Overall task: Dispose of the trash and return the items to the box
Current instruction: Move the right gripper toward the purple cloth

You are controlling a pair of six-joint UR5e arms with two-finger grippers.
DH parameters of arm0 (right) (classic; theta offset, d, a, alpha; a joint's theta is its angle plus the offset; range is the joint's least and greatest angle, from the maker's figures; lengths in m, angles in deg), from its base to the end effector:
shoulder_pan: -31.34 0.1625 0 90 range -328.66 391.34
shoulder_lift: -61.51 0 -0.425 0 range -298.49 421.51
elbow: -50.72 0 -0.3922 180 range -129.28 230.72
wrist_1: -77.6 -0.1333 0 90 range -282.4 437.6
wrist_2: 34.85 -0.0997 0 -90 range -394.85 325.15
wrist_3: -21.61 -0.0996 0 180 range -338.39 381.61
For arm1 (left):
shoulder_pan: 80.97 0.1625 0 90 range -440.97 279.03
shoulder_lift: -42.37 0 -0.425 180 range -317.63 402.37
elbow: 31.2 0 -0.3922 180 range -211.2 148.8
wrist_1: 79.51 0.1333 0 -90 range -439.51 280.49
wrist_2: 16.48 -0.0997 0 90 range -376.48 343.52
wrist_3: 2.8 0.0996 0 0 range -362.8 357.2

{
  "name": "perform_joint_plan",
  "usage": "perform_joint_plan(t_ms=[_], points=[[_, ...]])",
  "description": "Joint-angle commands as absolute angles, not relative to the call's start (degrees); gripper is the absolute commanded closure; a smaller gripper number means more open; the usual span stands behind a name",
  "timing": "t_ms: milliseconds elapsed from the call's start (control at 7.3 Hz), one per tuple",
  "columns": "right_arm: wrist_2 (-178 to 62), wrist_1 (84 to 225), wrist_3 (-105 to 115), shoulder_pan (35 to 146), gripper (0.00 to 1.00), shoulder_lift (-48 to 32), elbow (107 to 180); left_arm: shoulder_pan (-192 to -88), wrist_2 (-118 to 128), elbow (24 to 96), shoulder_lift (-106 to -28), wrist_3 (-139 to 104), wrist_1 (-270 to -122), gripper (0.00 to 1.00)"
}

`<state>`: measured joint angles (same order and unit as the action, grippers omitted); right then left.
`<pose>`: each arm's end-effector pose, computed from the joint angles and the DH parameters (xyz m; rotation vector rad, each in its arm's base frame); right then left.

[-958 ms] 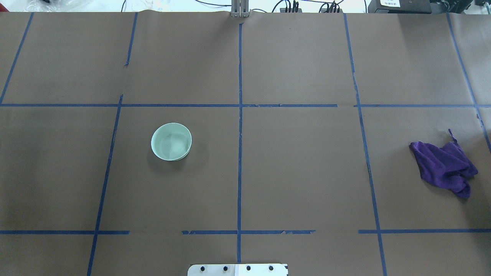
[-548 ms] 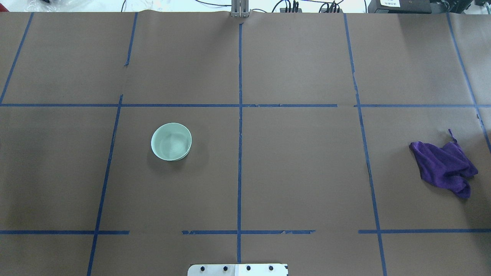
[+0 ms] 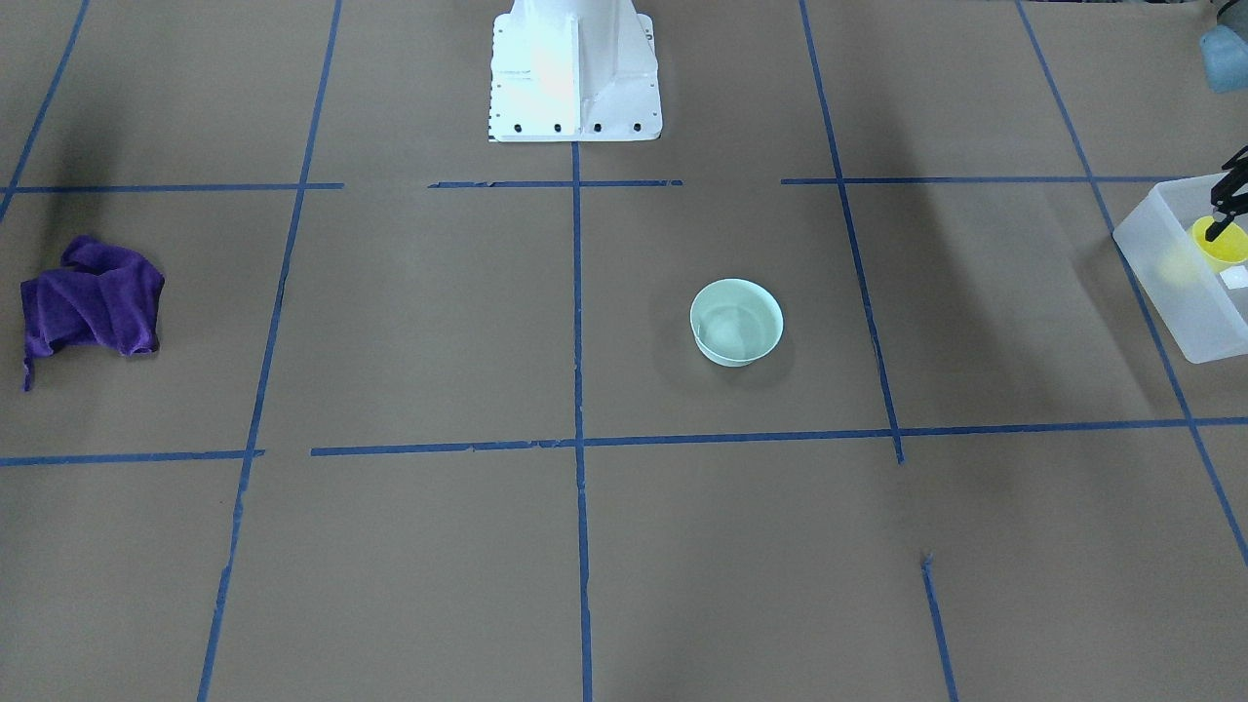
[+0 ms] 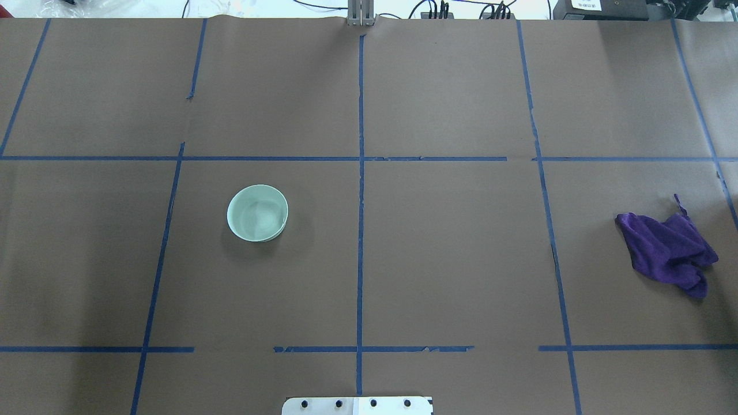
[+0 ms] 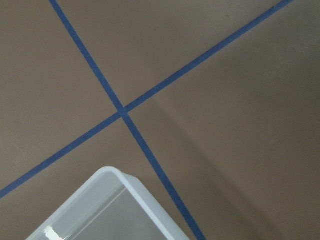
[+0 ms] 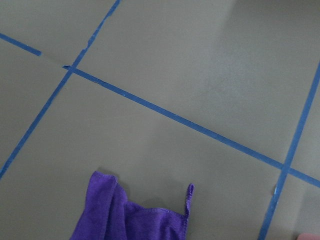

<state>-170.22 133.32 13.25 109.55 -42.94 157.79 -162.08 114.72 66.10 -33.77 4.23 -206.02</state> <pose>-0.0222 -0.4116 0.5522 0.4672 -0.8598 -0.3098 -0.0033 -0.4171 0.6351 0.4920 0.7157 0.4482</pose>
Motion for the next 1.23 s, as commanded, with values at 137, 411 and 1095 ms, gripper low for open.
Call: perform_joint_plan(t_ms=[137, 411, 1095], points=[[-152.62, 118.27, -4.35, 92.14, 0.01, -49.02, 157.25, -163.06, 114.83, 70.39, -34.09, 4.32, -203.26, 0.00], [-146.25, 116.27, -11.59, 82.72, 0.07, -49.76, 154.97, -163.06, 114.83, 70.58, -34.87, 4.32, -203.26, 0.00], [-143.48, 108.71, -10.82, 78.80, 1.00, -45.37, 144.31, -163.06, 114.83, 70.49, -35.59, 4.32, -203.18, 0.00]])
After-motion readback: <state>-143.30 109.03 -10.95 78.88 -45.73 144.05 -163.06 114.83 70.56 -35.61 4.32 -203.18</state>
